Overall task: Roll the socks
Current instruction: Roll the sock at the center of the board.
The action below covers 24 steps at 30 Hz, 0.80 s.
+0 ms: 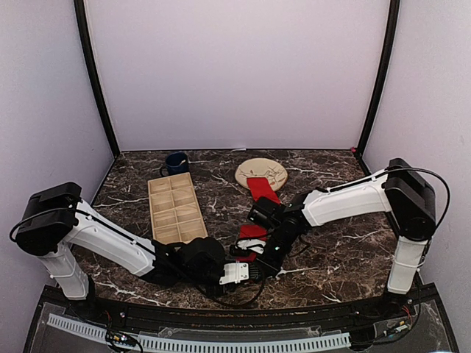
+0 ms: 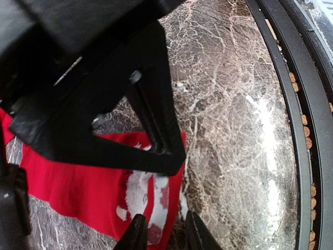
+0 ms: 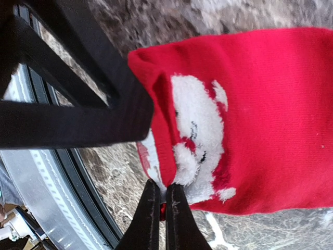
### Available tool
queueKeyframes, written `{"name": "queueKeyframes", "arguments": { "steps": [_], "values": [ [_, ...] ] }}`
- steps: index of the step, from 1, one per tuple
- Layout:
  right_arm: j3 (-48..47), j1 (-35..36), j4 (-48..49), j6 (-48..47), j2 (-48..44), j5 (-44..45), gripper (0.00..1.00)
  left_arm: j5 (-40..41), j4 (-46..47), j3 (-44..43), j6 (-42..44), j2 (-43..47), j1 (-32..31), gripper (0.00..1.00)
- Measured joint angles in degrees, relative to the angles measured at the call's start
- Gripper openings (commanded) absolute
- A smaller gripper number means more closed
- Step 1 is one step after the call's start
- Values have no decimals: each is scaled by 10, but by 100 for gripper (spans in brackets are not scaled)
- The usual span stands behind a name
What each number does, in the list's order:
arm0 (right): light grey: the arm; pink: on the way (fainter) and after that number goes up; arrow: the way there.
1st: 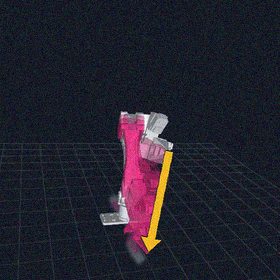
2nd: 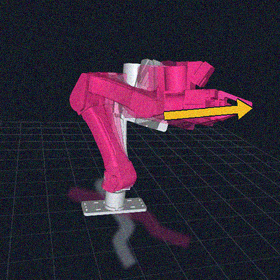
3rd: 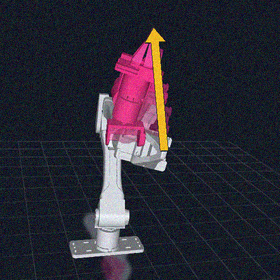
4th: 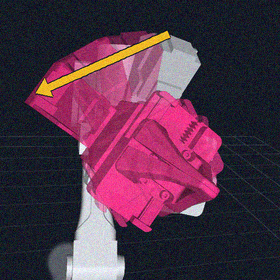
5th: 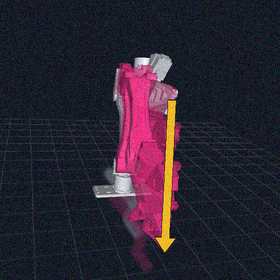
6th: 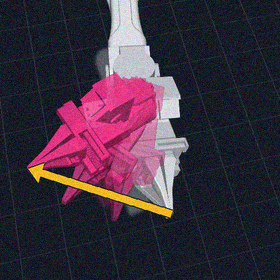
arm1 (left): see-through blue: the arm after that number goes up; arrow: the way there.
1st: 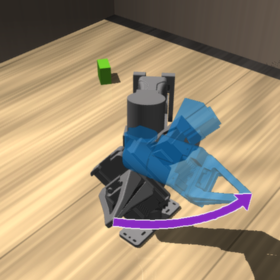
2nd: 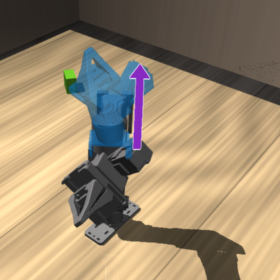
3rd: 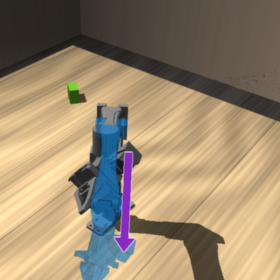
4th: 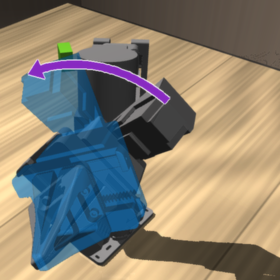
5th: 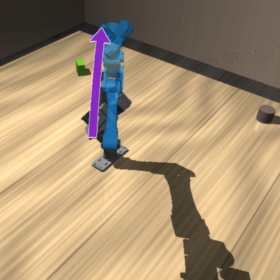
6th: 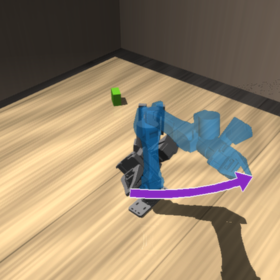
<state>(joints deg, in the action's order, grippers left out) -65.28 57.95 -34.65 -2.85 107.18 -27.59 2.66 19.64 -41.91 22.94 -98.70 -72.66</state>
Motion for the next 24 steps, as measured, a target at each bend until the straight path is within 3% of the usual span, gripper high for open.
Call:
{"name": "queueKeyframes", "arguments": {
  "steps": [24],
  "values": [
    [-16, 0, -11, -10, 1, -14, 0, 40, 2, -1, 9, -19, -2, 21]
  ]
}}
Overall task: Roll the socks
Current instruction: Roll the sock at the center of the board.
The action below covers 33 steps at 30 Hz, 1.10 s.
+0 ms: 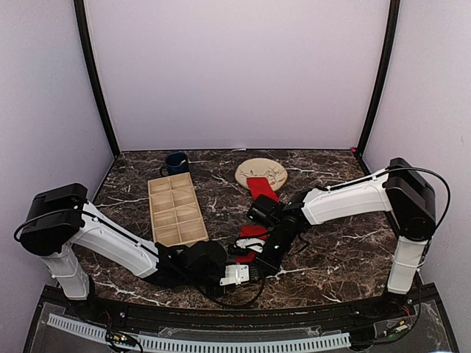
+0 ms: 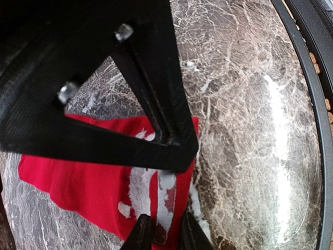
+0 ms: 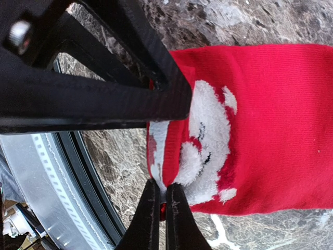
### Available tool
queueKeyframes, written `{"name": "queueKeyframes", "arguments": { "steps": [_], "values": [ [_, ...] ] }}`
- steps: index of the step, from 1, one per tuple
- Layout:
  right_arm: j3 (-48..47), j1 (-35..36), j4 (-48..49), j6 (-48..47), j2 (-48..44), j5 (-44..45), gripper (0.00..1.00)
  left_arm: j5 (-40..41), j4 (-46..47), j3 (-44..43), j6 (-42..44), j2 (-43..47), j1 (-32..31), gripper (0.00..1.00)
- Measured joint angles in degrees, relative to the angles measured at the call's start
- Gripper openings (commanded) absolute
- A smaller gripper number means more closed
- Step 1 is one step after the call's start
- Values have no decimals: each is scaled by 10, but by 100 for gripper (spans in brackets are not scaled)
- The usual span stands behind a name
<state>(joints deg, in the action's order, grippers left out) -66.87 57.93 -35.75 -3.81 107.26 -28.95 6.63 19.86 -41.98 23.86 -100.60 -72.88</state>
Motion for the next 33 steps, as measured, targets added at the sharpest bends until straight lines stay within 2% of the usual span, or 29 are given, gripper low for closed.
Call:
{"name": "queueKeyframes", "arguments": {
  "steps": [11, 15, 20, 33],
  "values": [
    [0, -1, 0, 0, 0, -4, 0, -2, -1, -3, 11, -4, 0, 2],
    [0, -2, -1, 0, 0, -4, 1, -5, -5, -5, 15, -4, 0, 0],
    [7, -3, 3, 1, 0, -3, 10, -22, -29, -18, 14, -4, 5, 0],
    [49, -14, 35, 28, -18, -4, 36, -139, -135, -83, -1, -11, 45, 0]
  ]
}}
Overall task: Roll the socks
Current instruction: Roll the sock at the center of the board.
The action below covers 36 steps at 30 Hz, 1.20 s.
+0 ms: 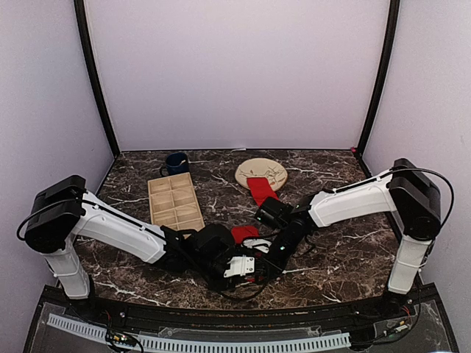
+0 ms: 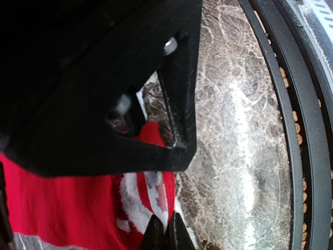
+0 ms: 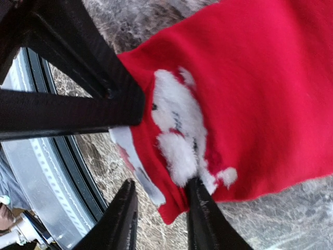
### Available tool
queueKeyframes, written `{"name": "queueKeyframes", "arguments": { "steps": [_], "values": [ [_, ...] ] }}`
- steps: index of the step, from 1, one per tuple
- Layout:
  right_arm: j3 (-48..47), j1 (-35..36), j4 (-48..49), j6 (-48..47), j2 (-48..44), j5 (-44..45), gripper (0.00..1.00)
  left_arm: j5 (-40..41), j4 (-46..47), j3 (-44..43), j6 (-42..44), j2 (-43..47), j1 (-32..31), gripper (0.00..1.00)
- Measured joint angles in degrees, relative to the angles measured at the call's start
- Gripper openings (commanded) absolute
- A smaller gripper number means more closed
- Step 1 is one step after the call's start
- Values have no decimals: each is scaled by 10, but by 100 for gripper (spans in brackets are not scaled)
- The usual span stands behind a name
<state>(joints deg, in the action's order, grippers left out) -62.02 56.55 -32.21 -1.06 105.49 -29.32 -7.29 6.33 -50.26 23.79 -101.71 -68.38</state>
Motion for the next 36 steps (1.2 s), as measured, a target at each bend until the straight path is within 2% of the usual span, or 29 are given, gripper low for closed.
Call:
{"name": "queueKeyframes", "arguments": {
  "steps": [15, 30, 36],
  "values": [
    [94, -48, 78, 64, -91, 16, 38, -95, -91, -49, -22, -20, 36, 0],
    [226, -49, 208, 126, -256, 142, 33, -221, -171, -120, -47, -74, 84, 0],
    [263, -33, 252, 137, -291, 203, 32, -267, -198, -144, -51, -95, 102, 0]
  ]
}}
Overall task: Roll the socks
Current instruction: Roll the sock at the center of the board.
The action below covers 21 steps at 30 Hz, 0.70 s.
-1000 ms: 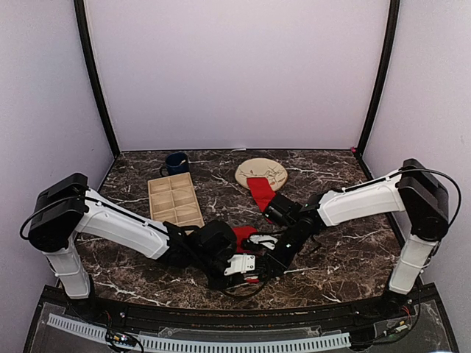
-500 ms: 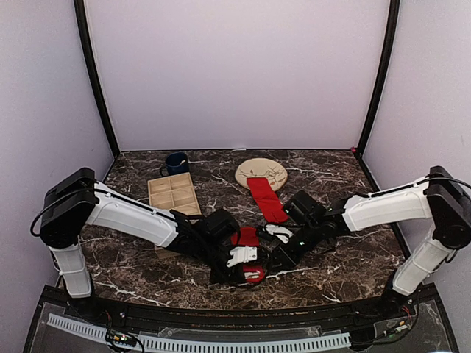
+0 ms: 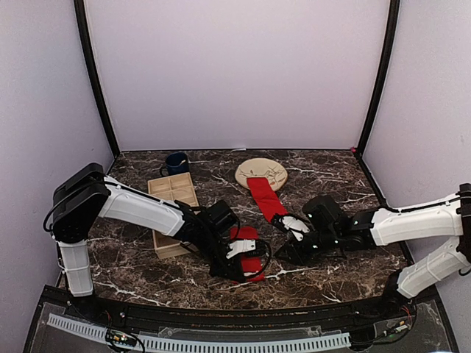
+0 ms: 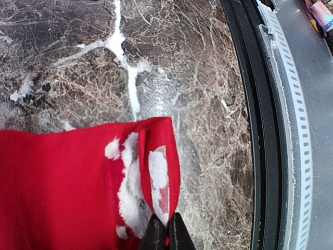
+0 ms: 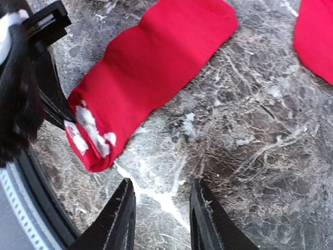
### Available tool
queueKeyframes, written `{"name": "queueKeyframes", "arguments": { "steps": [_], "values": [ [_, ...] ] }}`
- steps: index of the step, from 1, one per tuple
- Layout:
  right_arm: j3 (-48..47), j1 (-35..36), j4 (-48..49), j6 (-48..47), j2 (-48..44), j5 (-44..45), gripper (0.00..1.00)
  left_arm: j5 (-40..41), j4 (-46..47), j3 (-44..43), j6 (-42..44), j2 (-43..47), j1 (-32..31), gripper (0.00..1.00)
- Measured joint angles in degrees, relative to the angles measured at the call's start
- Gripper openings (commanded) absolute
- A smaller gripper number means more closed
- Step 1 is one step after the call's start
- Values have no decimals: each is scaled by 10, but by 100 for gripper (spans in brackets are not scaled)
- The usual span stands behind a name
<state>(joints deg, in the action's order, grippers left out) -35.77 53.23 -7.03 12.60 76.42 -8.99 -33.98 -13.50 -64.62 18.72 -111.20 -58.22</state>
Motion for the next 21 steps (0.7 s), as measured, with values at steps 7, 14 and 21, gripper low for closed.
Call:
{"name": "queueKeyframes", "arguments": {
  "steps": [7, 14, 21],
  "values": [
    [44, 45, 42, -3, -35, 75, 31, -40, -17, -10, -5, -14, 16, 0],
    [56, 118, 75, -31, -40, 137, 31, -85, -43, -31, -9, -36, 32, 0],
    [57, 174, 89, -47, -34, 161, 31, -122, -64, -40, -9, -49, 49, 0]
  ]
}}
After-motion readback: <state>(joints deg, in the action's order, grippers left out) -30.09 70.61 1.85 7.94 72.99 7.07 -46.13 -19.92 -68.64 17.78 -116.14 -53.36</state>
